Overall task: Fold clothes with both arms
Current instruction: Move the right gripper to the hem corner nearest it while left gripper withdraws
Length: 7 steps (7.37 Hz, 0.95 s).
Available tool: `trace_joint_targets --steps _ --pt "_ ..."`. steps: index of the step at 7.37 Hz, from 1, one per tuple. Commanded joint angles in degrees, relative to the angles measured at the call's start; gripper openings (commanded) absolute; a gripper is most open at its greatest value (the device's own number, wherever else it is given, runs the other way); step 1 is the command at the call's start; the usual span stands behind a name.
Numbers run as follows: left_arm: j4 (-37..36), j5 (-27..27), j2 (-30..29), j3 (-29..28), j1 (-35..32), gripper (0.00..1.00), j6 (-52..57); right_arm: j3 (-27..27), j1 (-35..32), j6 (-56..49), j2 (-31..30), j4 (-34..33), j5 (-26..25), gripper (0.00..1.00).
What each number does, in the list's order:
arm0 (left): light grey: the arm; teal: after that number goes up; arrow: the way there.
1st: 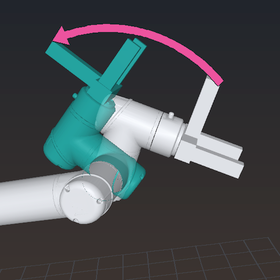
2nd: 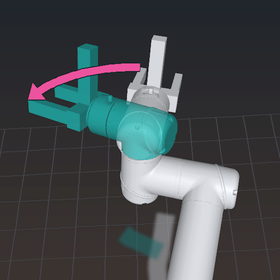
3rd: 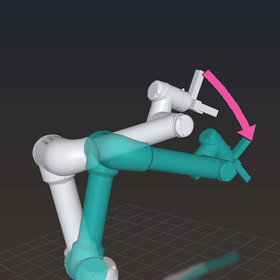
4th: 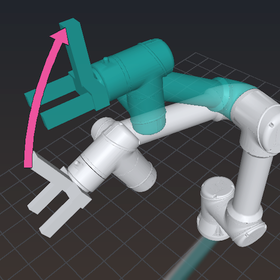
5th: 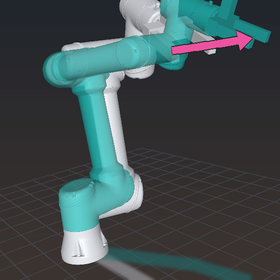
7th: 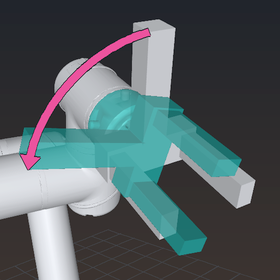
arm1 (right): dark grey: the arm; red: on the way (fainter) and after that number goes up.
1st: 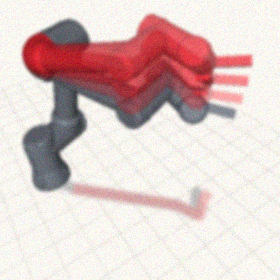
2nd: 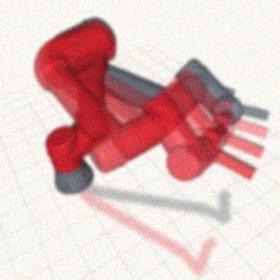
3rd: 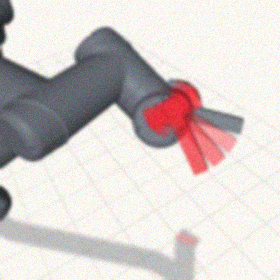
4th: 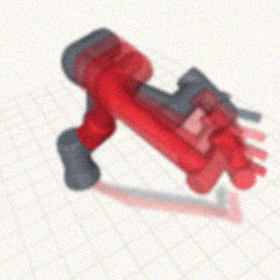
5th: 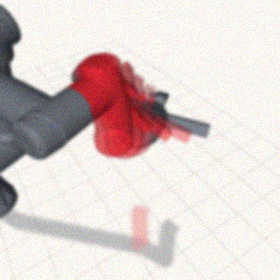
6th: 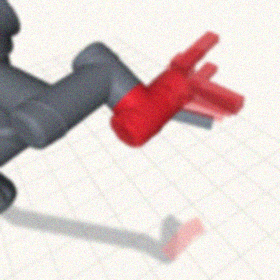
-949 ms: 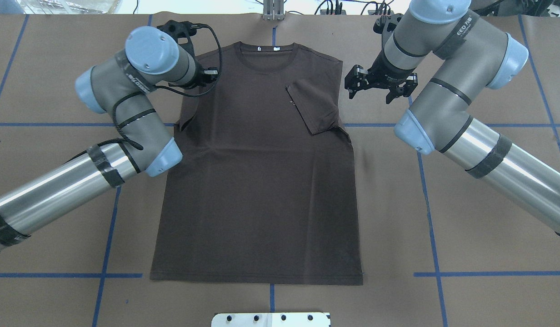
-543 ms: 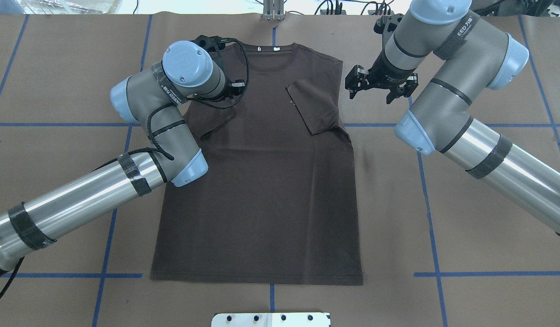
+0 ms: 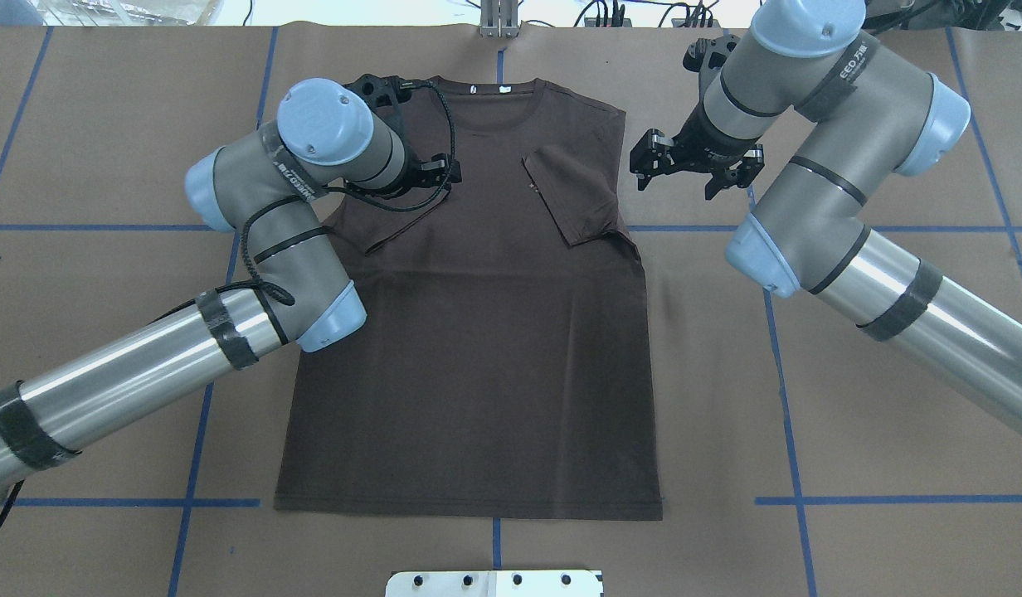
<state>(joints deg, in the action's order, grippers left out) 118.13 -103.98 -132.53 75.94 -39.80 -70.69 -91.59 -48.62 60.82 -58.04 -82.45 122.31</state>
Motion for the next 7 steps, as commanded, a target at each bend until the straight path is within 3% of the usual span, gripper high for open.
trace_joint_targets --steps 1,2,4,7 --pt "-10.6 -2.4 10.7 20.0 -0.1 1.00 4.6 -15.5 9.7 8.6 -11.5 0.0 -8.5 1.00" --pt "-16.7 -2.4 13.4 27.9 -0.1 1.00 6.6 -20.5 15.8 13.7 -15.8 0.0 -12.3 1.00" --pt "-17.6 -2.5 21.0 36.6 0.5 1.00 6.3 -26.9 29.7 25.6 -21.0 0.1 -23.3 1.00" --pt "-17.6 -2.4 21.4 37.2 0.5 1.00 5.9 -29.7 43.2 37.2 -23.5 0.0 -32.5 1.00"
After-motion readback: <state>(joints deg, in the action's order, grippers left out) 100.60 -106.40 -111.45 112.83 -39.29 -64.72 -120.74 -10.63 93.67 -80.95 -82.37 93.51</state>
